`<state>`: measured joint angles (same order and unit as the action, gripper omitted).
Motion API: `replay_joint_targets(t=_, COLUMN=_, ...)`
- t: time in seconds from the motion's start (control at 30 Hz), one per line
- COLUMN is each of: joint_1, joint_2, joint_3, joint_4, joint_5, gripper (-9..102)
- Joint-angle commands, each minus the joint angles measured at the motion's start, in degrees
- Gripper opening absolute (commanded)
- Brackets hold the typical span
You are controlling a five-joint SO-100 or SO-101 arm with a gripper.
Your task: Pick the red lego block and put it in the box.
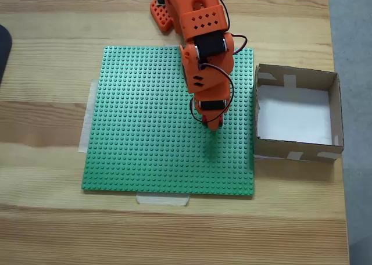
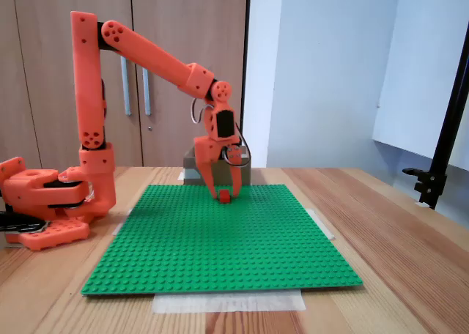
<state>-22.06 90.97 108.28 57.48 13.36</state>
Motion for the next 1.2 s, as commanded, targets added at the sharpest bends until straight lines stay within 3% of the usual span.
replay_joint_targets(t=0.0, joint_1=0.2, joint_2=0.2, joint_3=-0.4, joint_4=-0.7, joint_5=-0.3, gripper=18)
replay_joint_targets(t=0.7, joint_1=0.2, joint_2=0.6, joint_3=-2.3, joint_4=0.8, joint_5=-1.3, gripper=8)
replay_joint_targets(t=1.17, joint_1=-0.1, joint_2=1.4, joint_3=-14.0, joint_4=8.6, joint_5=0.4, gripper=8)
